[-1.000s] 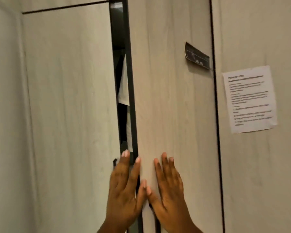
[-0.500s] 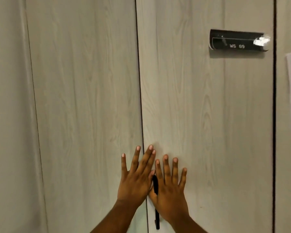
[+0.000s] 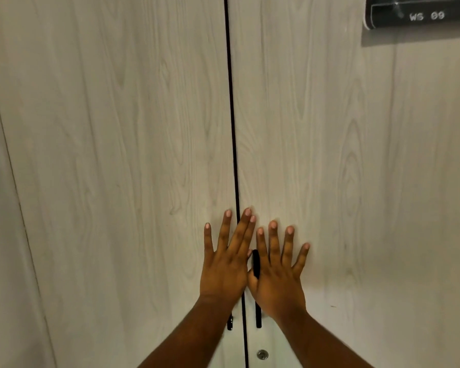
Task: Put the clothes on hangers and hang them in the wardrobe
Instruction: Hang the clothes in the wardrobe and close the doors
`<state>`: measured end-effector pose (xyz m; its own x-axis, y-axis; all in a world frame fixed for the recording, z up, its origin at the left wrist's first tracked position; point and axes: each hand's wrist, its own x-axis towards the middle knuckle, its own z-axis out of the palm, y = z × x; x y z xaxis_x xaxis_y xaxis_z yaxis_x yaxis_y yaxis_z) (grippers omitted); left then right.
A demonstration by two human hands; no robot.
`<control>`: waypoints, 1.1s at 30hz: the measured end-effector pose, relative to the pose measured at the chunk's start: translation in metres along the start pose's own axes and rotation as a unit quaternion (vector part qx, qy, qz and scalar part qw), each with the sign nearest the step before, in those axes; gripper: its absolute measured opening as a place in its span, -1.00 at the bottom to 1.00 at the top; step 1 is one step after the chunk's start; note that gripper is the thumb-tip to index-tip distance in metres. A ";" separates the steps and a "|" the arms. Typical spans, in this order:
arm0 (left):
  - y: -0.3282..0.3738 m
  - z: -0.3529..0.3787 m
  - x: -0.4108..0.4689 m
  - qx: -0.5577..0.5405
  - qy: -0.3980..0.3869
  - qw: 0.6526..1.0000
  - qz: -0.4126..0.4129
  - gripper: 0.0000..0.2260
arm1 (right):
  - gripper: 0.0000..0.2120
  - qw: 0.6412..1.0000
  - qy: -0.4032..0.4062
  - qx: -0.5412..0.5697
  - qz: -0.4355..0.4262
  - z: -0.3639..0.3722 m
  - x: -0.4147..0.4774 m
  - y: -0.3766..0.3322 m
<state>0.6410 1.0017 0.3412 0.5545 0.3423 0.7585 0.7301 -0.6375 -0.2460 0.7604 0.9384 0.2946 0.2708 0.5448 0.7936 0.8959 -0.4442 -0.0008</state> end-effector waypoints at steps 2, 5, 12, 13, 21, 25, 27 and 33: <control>-0.001 0.003 -0.001 0.005 0.000 1.000 0.003 -0.40 | -0.23 1.000 0.014 0.000 -0.012 0.005 -0.002 0.002; 0.001 -0.001 -0.001 0.005 -0.011 1.000 0.002 -0.39 | -0.20 0.999 0.030 0.008 -0.026 0.006 -0.004 0.004; 0.007 -0.012 -0.035 -0.020 -0.040 0.998 -0.049 -0.37 | -0.21 0.981 0.055 0.151 -0.111 0.000 -0.025 0.007; 0.007 -0.014 -0.045 -0.026 -0.045 0.996 -0.070 -0.36 | -0.24 0.974 0.060 0.179 -0.126 -0.001 -0.028 0.007; -0.011 -0.070 -0.150 0.019 -0.088 0.970 -0.225 -0.40 | -0.33 0.889 0.017 0.375 -0.264 -0.026 -0.048 -0.058; -0.031 -0.135 -0.224 0.099 -0.107 0.939 -0.310 -0.39 | -0.35 0.800 -0.019 0.496 -0.338 -0.057 -0.081 -0.133; -0.039 -0.175 -0.270 0.149 -0.116 0.918 -0.349 -0.37 | -0.34 0.750 -0.044 0.544 -0.373 -0.081 -0.107 -0.172; -0.033 -0.319 -0.405 0.242 -0.082 0.839 -0.480 -0.42 | -0.28 0.592 -0.109 0.636 -0.483 -0.179 -0.202 -0.266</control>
<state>0.2649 0.6638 0.2348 -0.3634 0.6532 0.6643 0.9265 0.3282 0.1841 0.4046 0.8192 0.2431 -0.6691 0.2490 0.7002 0.1740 0.9685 -0.1782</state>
